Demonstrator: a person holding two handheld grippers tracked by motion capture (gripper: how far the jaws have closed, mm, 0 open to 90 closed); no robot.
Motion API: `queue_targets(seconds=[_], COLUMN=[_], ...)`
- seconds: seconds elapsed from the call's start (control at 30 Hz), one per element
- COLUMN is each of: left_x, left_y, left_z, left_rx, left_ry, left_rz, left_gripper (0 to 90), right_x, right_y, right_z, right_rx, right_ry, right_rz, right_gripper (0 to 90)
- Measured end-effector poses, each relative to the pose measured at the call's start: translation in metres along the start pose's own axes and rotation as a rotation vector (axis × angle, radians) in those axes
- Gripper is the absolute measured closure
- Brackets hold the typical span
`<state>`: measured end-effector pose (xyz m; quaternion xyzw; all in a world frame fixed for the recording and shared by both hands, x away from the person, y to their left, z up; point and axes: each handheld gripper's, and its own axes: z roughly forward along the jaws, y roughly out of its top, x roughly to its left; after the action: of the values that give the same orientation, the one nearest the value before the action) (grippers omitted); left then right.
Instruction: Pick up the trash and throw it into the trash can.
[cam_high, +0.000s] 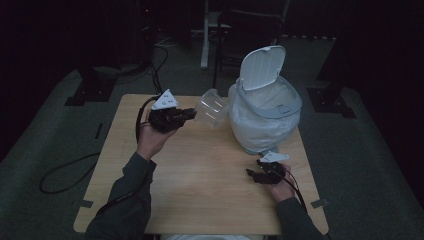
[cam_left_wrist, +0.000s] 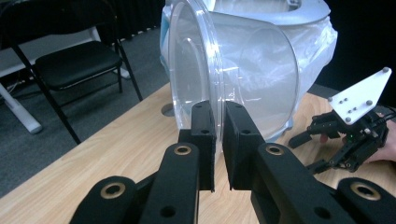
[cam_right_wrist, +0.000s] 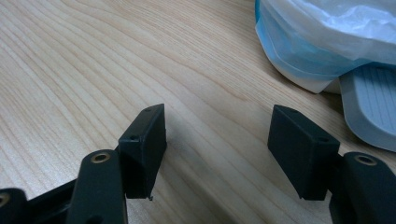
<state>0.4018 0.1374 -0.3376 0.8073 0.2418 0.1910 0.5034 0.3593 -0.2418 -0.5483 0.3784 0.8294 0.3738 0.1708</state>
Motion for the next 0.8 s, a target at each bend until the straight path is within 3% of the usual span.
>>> queue_targets(seconds=[0.43, 0.8], left_x=[0.002, 0.000], left_y=[0.024, 0.048], left_z=[0.001, 0.007], left_rx=[-0.039, -0.048], left_ry=[-0.009, -0.013], left_rz=[0.013, 0.048], left_gripper=[84.5, 84.5], right_x=[0.000, 0.000], right_y=[0.000, 0.000], right_z=[0.000, 0.000], right_rx=[-0.001, 0.001], right_ry=[0.001, 0.001], right_rz=[0.000, 0.000], right_gripper=[36.2, 36.0])
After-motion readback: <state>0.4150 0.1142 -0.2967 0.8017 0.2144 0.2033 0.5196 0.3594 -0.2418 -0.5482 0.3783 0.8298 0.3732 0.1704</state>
